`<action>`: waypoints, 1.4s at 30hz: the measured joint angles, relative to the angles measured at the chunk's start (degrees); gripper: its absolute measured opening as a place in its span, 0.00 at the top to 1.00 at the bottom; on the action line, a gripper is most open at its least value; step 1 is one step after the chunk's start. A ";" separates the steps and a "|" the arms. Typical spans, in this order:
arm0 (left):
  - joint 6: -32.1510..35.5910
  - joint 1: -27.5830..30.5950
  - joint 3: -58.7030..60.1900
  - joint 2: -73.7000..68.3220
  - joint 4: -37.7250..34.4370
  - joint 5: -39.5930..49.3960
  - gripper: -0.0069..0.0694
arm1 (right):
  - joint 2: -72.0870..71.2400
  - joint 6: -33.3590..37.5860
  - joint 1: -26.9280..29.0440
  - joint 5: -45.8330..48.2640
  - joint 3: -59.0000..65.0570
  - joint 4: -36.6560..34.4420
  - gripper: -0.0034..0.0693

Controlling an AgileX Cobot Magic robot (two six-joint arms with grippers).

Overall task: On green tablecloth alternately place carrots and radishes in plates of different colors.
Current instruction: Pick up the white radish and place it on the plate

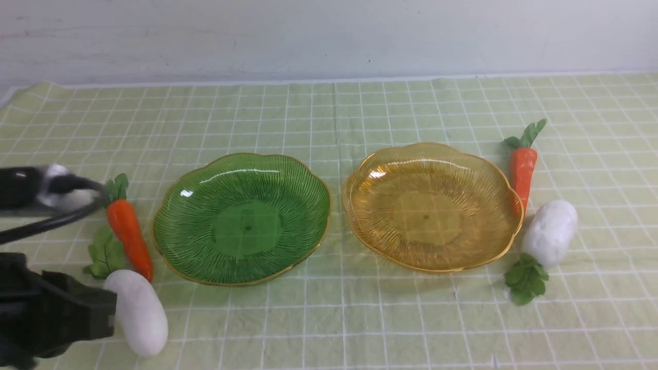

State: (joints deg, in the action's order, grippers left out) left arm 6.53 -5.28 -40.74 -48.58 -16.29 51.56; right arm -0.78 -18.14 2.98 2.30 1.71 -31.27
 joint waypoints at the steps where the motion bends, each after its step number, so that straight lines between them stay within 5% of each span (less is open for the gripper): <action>1: -1.58 0.00 0.00 -3.80 2.93 0.27 0.92 | 0.00 1.72 0.00 -0.13 0.00 -0.06 0.97; 10: -10.76 0.00 0.00 -17.42 8.35 -9.42 0.92 | 0.00 5.52 0.00 -0.45 0.00 0.45 0.97; 14: -11.96 0.00 -0.12 -21.25 11.05 -14.29 0.86 | 0.84 4.70 -0.34 12.57 -4.95 -2.09 0.97; 17: -12.10 0.00 -0.19 -24.08 11.98 -16.95 0.74 | 6.55 8.88 -1.19 22.11 -13.73 -1.59 0.97; 24: -13.79 0.00 -0.37 -32.28 12.25 -22.54 0.25 | 29.83 26.50 -2.28 52.07 -38.49 -0.33 0.97; 29: -17.23 0.00 -0.48 -36.58 13.74 -24.55 0.07 | 37.24 30.28 -2.34 58.98 -44.74 -0.23 0.97; 33: -21.28 0.00 -0.48 -40.23 16.82 -24.97 0.07 | 39.33 30.04 -2.34 59.94 -45.19 1.99 0.97; 39: -23.03 0.00 -0.54 -42.00 19.97 -20.56 0.38 | 44.91 22.17 -2.34 59.35 -45.23 15.51 0.97; 42: -23.03 0.00 -0.58 -40.26 21.10 -16.51 0.37 | 50.15 16.69 -2.34 58.68 -45.30 22.47 0.97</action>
State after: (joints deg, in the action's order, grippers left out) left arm -16.50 -5.28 -41.32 -88.84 4.80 35.05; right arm 49.37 -1.46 0.64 60.98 -43.59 -8.79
